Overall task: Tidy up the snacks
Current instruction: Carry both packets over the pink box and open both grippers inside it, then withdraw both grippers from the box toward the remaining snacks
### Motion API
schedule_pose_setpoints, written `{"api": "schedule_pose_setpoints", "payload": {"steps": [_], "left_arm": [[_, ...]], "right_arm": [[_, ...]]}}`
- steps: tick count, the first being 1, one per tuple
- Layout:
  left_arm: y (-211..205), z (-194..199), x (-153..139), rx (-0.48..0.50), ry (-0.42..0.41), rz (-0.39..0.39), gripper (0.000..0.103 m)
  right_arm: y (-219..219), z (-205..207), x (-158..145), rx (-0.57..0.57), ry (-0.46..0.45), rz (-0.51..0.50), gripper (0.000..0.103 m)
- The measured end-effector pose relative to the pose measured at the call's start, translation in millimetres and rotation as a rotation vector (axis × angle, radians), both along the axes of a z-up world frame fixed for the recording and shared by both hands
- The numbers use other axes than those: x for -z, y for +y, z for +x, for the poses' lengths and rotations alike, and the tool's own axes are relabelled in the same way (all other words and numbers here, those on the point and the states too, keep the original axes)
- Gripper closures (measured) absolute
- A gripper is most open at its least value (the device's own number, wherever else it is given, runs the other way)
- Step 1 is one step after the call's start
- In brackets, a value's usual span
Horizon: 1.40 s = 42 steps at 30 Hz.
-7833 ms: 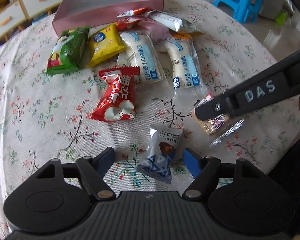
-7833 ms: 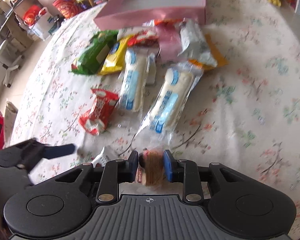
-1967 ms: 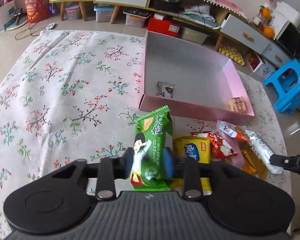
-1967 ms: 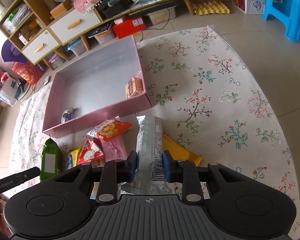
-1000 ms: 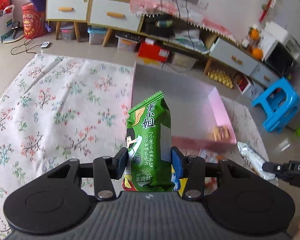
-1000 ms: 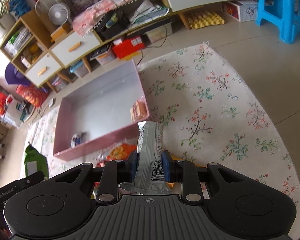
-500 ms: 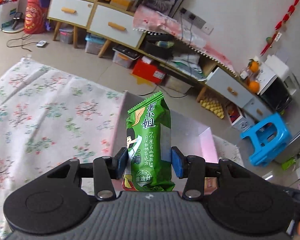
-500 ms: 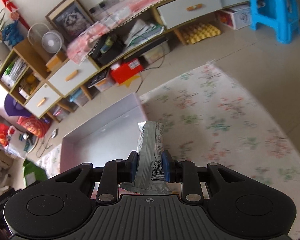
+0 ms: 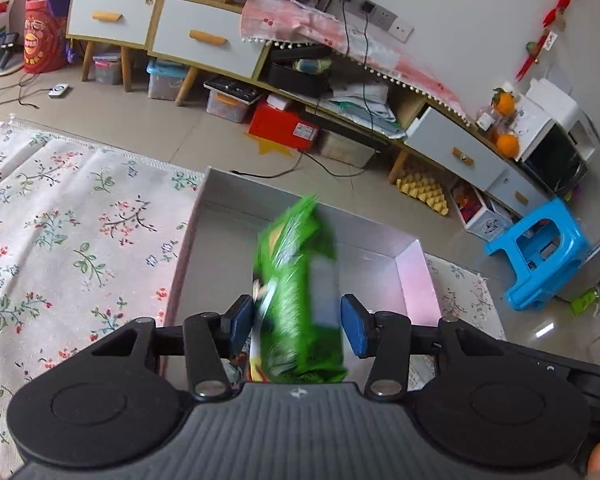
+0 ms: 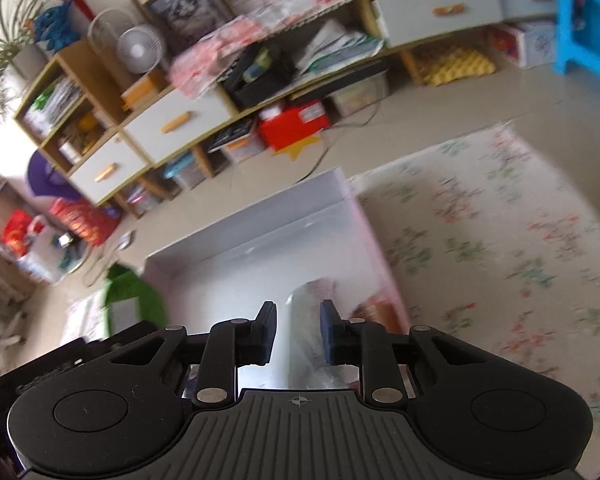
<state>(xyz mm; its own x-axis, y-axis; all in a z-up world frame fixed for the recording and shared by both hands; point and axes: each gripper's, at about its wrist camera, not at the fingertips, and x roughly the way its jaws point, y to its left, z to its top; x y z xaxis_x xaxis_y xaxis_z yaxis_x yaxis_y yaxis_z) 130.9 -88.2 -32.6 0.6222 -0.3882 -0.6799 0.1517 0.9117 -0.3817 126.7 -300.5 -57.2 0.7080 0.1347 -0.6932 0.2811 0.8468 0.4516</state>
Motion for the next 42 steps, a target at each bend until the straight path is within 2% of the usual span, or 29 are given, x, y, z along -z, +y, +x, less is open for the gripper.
{"api": "schedule_pose_setpoints", "payload": {"steps": [9, 14, 18, 21, 25, 28, 29, 32, 34, 35, 37, 39, 42], "left_arm": [[4.5, -3.9, -7.3, -0.015, 0.018, -0.027, 0.059], [5.7, -9.5, -14.2, -0.014, 0.019, -0.04, 0.059], [9.7, -12.4, -16.1, -0.02, 0.028, -0.052, 0.056], [10.5, -15.1, -18.5, -0.014, 0.035, -0.058, 0.055], [12.3, -23.1, -25.8, -0.009, 0.03, -0.071, 0.046], [13.5, -31.7, -34.3, -0.005, 0.015, -0.071, 0.04], [13.2, -34.8, -36.6, -0.012, 0.017, -0.06, 0.034], [11.0, -44.6, -40.7, -0.03, 0.035, 0.003, 0.029], [11.1, -50.7, -43.0, -0.032, 0.039, 0.03, 0.025], [11.7, -53.4, -43.9, -0.035, 0.04, 0.038, 0.022], [12.6, -57.5, -45.0, -0.037, 0.044, 0.048, 0.017], [14.2, -62.1, -44.3, -0.045, 0.051, 0.07, 0.013], [16.1, -70.6, -42.0, -0.032, 0.069, 0.103, 0.011]], "right_arm": [[-0.7, -6.7, -10.5, -0.039, -0.023, 0.021, 0.074], [0.1, -2.4, -2.5, -0.062, 0.034, 0.038, 0.074], [-3.3, 0.9, 16.3, -0.057, 0.106, 0.057, 0.076], [-8.9, -2.4, 12.6, -0.042, 0.076, 0.056, 0.074], [-18.3, -15.2, -6.7, -0.03, 0.007, 0.107, 0.074], [-20.6, -24.8, -15.9, -0.041, -0.004, 0.095, 0.073], [-21.6, -30.4, -19.6, -0.042, -0.013, 0.085, 0.072], [-24.1, -48.1, -31.1, -0.035, -0.02, 0.053, 0.061], [-23.1, -57.8, -38.5, -0.032, -0.011, 0.018, 0.046], [-23.1, -61.7, -41.2, -0.031, -0.011, 0.011, 0.045], [-21.3, -68.4, -41.8, -0.042, 0.009, 0.02, 0.031], [-16.7, -71.8, -39.5, -0.056, 0.06, 0.001, 0.03], [-7.9, -78.3, -39.4, -0.072, 0.111, -0.081, 0.03]]}}
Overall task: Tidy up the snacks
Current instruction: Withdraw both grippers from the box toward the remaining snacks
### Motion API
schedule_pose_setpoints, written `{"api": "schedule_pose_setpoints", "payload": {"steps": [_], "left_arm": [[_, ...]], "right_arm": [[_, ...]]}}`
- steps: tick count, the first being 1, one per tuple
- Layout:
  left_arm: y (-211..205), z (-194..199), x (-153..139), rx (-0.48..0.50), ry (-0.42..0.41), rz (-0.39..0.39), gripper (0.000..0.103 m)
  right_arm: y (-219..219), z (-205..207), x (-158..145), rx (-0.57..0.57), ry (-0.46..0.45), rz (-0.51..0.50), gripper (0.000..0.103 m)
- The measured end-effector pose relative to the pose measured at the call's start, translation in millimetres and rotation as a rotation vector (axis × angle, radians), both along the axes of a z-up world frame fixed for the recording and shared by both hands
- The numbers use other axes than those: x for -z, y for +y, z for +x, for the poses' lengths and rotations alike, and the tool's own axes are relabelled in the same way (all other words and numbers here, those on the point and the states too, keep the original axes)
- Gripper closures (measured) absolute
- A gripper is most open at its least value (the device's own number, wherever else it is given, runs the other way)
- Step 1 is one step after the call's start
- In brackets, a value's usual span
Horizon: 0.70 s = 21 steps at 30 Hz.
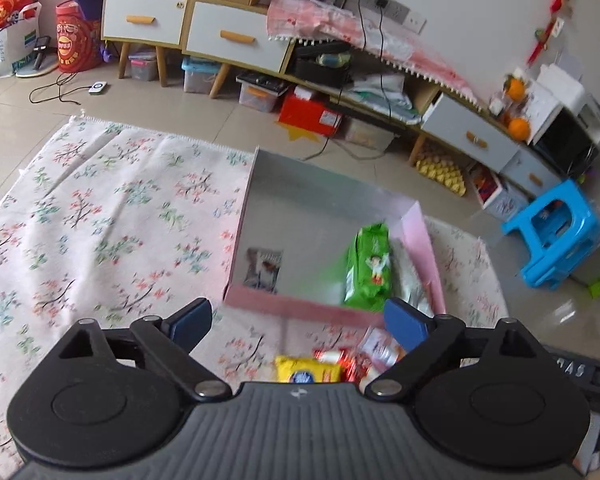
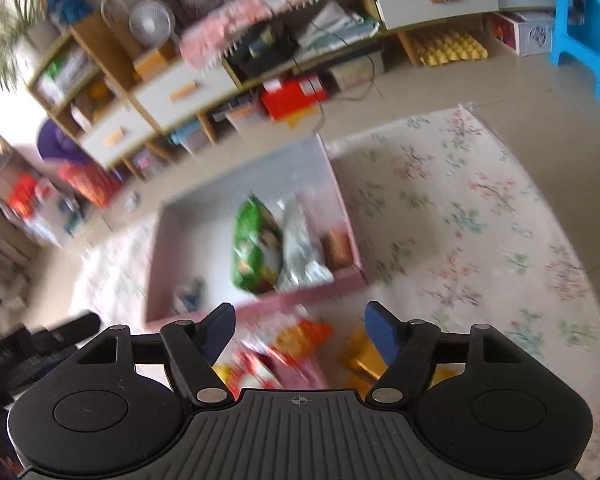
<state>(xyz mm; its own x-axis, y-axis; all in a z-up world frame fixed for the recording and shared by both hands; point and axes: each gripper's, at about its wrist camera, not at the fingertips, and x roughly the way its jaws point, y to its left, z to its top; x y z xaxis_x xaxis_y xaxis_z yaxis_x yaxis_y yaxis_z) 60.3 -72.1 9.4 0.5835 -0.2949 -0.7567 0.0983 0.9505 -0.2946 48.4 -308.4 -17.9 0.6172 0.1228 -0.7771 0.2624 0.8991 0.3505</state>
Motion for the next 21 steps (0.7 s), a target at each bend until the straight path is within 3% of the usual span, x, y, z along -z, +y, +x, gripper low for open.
{"api": "schedule_pose_setpoints", "payload": {"steps": [7, 10, 15, 21], "left_arm": [[12.6, -33.2, 2.2, 0.018, -0.004, -0.01, 0.007], [7.8, -38.6, 5.2, 0.002, -0.018, 0.051, 0.006], [-5.3, -39.7, 17.5, 0.057, 0.014, 0.131, 0.006], [-9.5, -42.7, 18.3, 0.075, 0.035, 0.091, 0.004]], "right_arm": [[1.6, -46.6, -10.1, 0.03, -0.047, 0.061, 0.023], [5.9, -48.8, -3.1, 0.022, 0.011, 0.045, 0.023], [6.3, -51.1, -1.9, -0.015, 0.01, -0.052, 0.023], [-6.1, -54.8, 4.0, 0.017, 0.043, -0.072, 0.023]]}}
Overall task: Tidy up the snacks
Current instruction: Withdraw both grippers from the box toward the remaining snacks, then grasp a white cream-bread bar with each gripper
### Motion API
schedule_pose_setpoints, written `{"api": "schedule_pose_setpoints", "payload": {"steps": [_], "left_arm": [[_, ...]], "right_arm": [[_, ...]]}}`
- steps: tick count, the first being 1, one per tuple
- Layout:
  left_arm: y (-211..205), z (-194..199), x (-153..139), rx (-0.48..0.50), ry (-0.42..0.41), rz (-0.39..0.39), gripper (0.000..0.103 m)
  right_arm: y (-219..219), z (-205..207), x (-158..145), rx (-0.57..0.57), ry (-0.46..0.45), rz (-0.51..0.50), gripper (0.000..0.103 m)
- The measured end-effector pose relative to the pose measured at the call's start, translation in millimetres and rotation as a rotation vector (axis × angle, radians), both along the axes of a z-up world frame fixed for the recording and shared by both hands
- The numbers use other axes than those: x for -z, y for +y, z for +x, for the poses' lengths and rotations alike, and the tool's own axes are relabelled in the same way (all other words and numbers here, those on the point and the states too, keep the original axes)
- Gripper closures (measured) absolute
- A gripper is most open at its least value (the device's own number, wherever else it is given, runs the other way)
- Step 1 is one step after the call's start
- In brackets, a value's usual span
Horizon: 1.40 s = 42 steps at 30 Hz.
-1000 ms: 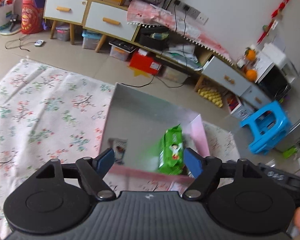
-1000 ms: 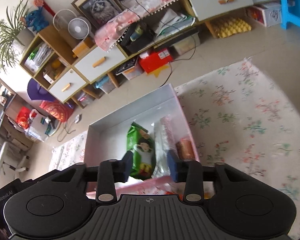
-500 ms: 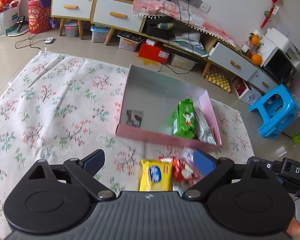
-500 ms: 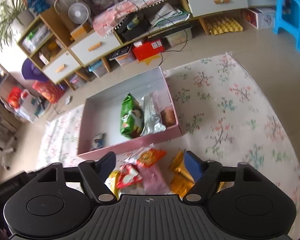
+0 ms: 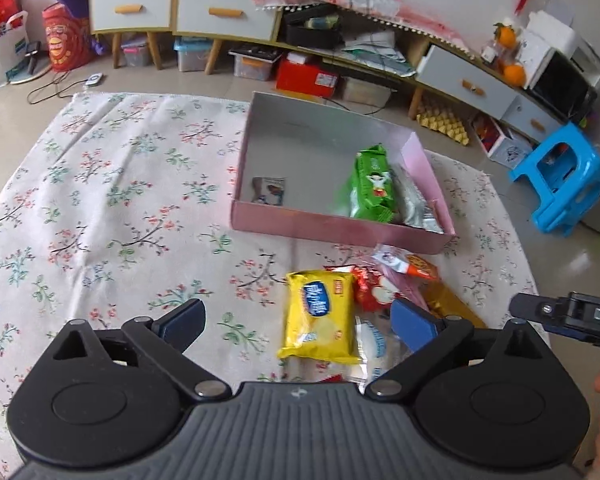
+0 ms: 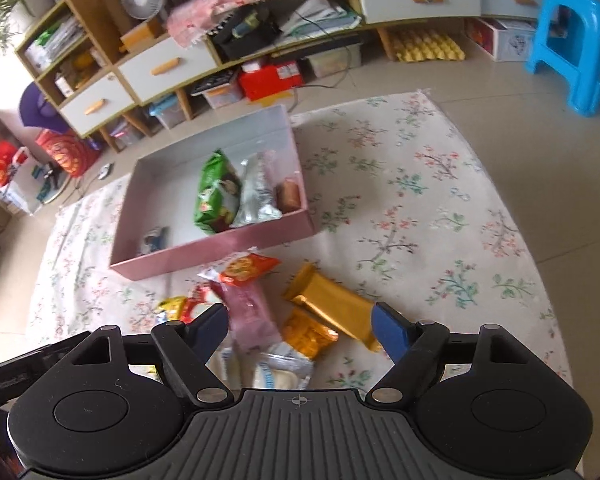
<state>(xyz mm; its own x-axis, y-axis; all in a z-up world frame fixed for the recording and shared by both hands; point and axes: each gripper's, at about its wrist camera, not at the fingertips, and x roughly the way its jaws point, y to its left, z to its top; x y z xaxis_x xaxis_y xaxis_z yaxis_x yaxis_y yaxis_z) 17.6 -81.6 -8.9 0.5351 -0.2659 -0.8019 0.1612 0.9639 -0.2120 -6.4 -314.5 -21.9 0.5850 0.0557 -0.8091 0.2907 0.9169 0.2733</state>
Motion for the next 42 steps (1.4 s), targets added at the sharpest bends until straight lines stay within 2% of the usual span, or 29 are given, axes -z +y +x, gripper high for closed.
{"api": "schedule_pose_setpoints", "payload": {"steps": [5, 27, 32, 36, 42], "left_arm": [[-10.7, -2.8, 2.7, 0.026, -0.015, 0.039, 0.003], [-18.7, -5.6, 8.7, 0.074, 0.02, 0.025, 0.004], [-19.1, -6.5, 9.6, 0.074, 0.021, 0.03, 0.005], [-17.6, -7.1, 11.0, 0.069, 0.026, 0.027, 0.011], [-14.4, -6.1, 14.9, 0.058, 0.059, -0.017, 0.029]], "right_arm": [[-0.2, 0.8, -0.7, -0.008, -0.004, 0.017, 0.023], [7.8, 6.5, 3.2, -0.05, 0.028, 0.015, 0.023], [6.9, 9.0, 10.4, -0.069, 0.061, 0.082, 0.023], [14.1, 13.3, 25.3, -0.12, 0.129, 0.111, 0.023], [26.3, 15.4, 51.6, -0.175, 0.229, 0.107, 0.023]]}}
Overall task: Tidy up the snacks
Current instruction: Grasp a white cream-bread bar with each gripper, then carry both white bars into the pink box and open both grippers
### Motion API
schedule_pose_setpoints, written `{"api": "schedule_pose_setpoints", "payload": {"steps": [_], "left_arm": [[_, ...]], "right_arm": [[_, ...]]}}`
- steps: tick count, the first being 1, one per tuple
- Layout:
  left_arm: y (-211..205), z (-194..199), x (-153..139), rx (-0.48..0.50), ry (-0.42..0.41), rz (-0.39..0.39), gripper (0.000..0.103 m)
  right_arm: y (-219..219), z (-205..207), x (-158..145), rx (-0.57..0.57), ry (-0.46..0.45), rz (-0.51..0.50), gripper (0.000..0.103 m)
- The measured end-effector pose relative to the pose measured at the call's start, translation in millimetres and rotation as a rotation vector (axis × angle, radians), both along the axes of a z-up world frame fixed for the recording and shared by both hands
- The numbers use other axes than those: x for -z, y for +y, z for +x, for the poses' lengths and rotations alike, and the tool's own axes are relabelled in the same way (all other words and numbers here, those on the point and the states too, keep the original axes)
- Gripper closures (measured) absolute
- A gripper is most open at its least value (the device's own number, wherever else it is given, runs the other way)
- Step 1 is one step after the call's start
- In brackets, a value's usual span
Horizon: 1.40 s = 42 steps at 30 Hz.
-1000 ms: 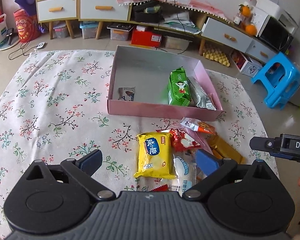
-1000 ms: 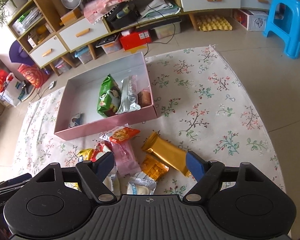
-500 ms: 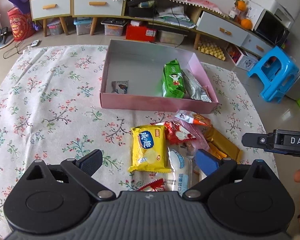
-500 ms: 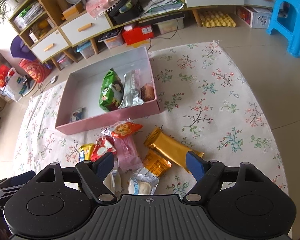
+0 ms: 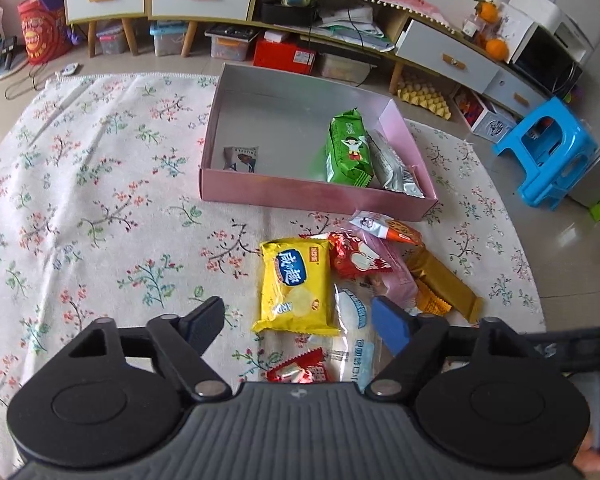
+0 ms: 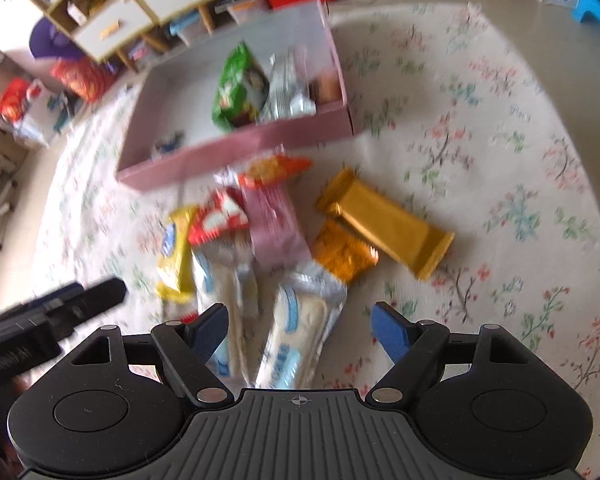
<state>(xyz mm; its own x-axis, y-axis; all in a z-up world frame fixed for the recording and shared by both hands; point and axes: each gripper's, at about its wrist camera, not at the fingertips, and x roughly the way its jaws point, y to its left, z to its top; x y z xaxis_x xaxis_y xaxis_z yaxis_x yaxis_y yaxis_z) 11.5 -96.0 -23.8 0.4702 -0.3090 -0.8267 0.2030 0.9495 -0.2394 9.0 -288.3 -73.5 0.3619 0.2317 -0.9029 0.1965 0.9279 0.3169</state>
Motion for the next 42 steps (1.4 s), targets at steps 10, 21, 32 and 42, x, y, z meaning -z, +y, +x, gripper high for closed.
{"api": "schedule_pose_setpoints", "payload": {"steps": [10, 21, 32, 42], "left_arm": [[-4.8, 1.5, 11.0, 0.006, 0.062, -0.05, 0.038], [-32.4, -7.0, 26.6, 0.117, 0.047, -0.001, 0.052], [-83.1, -15.7, 65.9, 0.224, -0.027, 0.286, 0.048], [-47.3, -14.7, 29.0, 0.183, 0.014, 0.052, 0.082]], "right_arm": [[18.1, 3.8, 36.3, -0.031, 0.11, -0.013, 0.048], [21.4, -7.1, 2.7, 0.007, -0.033, -0.087, 0.078], [2.9, -12.8, -17.9, 0.083, -0.125, -0.136, 0.078], [0.2, -12.7, -28.9, 0.095, -0.176, -0.119, 0.078]]}}
